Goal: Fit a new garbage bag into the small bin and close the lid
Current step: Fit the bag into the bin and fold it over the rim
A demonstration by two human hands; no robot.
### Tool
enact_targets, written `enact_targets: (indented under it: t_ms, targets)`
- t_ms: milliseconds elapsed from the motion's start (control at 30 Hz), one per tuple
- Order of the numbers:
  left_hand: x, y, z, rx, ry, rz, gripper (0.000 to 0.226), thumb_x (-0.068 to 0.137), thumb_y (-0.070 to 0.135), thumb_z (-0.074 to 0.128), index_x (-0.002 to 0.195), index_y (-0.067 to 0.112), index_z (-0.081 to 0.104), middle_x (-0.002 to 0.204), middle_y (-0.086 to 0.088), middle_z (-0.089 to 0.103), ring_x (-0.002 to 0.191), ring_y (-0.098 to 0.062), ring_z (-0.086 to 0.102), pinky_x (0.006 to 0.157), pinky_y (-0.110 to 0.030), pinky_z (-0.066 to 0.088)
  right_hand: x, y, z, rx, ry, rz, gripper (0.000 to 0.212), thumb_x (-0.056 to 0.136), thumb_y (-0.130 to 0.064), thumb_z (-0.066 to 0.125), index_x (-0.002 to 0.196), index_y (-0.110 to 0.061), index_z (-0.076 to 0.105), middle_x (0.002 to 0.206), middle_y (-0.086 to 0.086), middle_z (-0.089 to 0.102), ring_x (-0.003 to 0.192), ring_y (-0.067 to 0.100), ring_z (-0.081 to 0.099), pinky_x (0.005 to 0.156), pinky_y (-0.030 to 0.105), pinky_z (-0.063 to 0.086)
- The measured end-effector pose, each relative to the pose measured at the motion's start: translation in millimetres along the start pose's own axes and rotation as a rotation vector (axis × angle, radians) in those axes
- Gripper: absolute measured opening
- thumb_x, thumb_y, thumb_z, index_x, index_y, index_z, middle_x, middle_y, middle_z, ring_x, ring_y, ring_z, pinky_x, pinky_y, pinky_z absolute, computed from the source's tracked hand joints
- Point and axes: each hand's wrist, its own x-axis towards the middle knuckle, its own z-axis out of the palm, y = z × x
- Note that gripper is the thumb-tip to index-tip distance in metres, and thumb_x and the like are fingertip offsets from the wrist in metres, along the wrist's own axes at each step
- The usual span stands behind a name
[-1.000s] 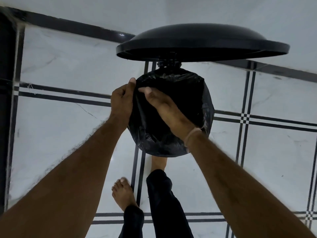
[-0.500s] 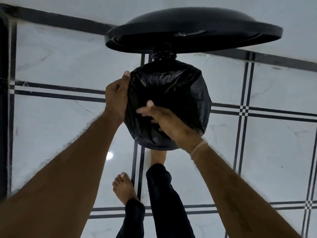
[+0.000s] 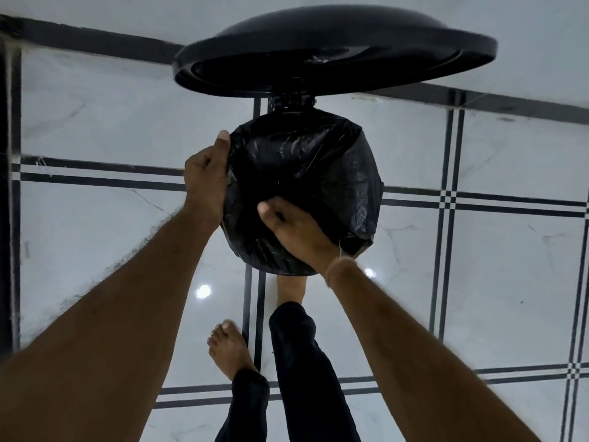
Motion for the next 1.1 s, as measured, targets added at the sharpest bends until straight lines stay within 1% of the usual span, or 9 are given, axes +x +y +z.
enact_targets:
  t_ms: [167,300,433,500,567,700,800,933,1100]
  targets:
    - [-1.5,0.4,0.5,0.026,0.021,0.009,0.059,0.099,0.049,0.062,0.058,0.02,0.032,0.057,-0.001,0.033,0.056,-0.02,0.034,0.059,-0.029,0.038,-4.4,20.4,-7.9,-0.145,-0.196,0.155,0.061,0.101,-0.073,0.029,0.153,-0.044,0.043,0.166,0.003,0.04,0.153,0.033,0.035,0.121,0.043,0.025]
    - [1.3,-0.5,-1.4,0.021,0.028,0.023,0.06,0.099,0.047,0.063,0.056,0.02,0.03,0.054,0.002,0.032,0.052,-0.015,0.031,0.055,-0.025,0.035,27.6,10.0,-26.3,-0.118,-0.127,0.202,0.076,0.104,-0.063,0.04,0.166,-0.024,0.018,0.175,0.004,0.014,0.161,0.029,0.013,0.129,0.038,0.008]
    - [1.5,-2.1,0.1,0.006,0.016,0.017,0.064,0.098,0.049,0.064,0.062,0.015,0.023,0.056,0.0,0.031,0.052,-0.015,0.031,0.054,-0.024,0.035,23.1,7.8,-50.3,-0.3,-0.136,0.159,0.061,0.108,-0.056,0.036,0.16,-0.024,0.039,0.168,0.008,0.035,0.155,0.032,0.03,0.125,0.038,0.02]
    - [1.4,-2.5,-0.3,0.008,0.02,0.008,0.067,0.096,0.052,0.065,0.067,0.011,0.02,0.059,-0.003,0.027,0.054,-0.017,0.029,0.055,-0.028,0.032,6.3,5.0,-62.5,-0.356,-0.076,0.009,0.045,0.106,-0.055,0.044,0.134,-0.028,0.066,0.141,0.005,0.066,0.135,0.029,0.057,0.115,0.038,0.039]
    - [1.4,-3.0,-1.9,0.025,0.022,0.007,0.069,0.095,0.054,0.064,0.067,0.01,0.02,0.06,-0.003,0.025,0.055,-0.02,0.027,0.055,-0.03,0.029,-4.7,-4.3,-68.7,-0.266,-0.038,-0.157,0.036,0.101,-0.054,0.056,0.114,-0.027,0.075,0.114,-0.004,0.077,0.114,0.016,0.07,0.106,0.032,0.052]
    - [1.2,-2.0,-0.9,0.053,0.02,0.01,0.067,0.098,0.053,0.062,0.067,0.01,0.021,0.061,-0.003,0.025,0.056,-0.018,0.027,0.053,-0.028,0.029,29.3,-45.6,-76.5,-0.088,0.007,-0.282,0.032,0.1,-0.039,0.066,0.126,-0.022,0.075,0.127,-0.008,0.074,0.121,0.006,0.066,0.114,0.026,0.047]
    - [-0.1,-0.8,-0.8,0.049,0.008,0.006,0.06,0.1,0.052,0.059,0.061,0.016,0.031,0.059,-0.002,0.03,0.053,-0.016,0.032,0.051,-0.025,0.033,69.2,-70.0,-85.8,-0.159,0.024,-0.147,0.051,0.105,-0.053,0.05,0.145,-0.023,0.062,0.151,0.0,0.06,0.142,0.017,0.052,0.125,0.036,0.033]
    - [-1.5,-0.6,0.4,0.009,-0.016,0.003,0.068,0.102,0.049,0.057,0.064,0.0,0.03,0.062,-0.006,0.028,0.055,-0.02,0.03,0.053,-0.028,0.031,87.4,-57.9,-88.8,-0.354,0.005,0.043,0.065,0.109,-0.056,0.03,0.164,-0.021,0.031,0.169,0.011,0.033,0.155,0.031,0.032,0.125,0.036,0.023]
    - [-1.5,-0.6,1.5,0.002,0.012,-0.018,0.072,0.1,0.051,0.06,0.068,-0.007,0.033,0.068,-0.012,0.03,0.061,-0.027,0.031,0.058,-0.035,0.034,36.9,-36.5,-88.6,-0.425,0.183,-0.198,0.052,0.107,-0.047,0.049,0.152,-0.021,0.052,0.149,0.011,0.06,0.138,0.031,0.056,0.113,0.041,0.045]
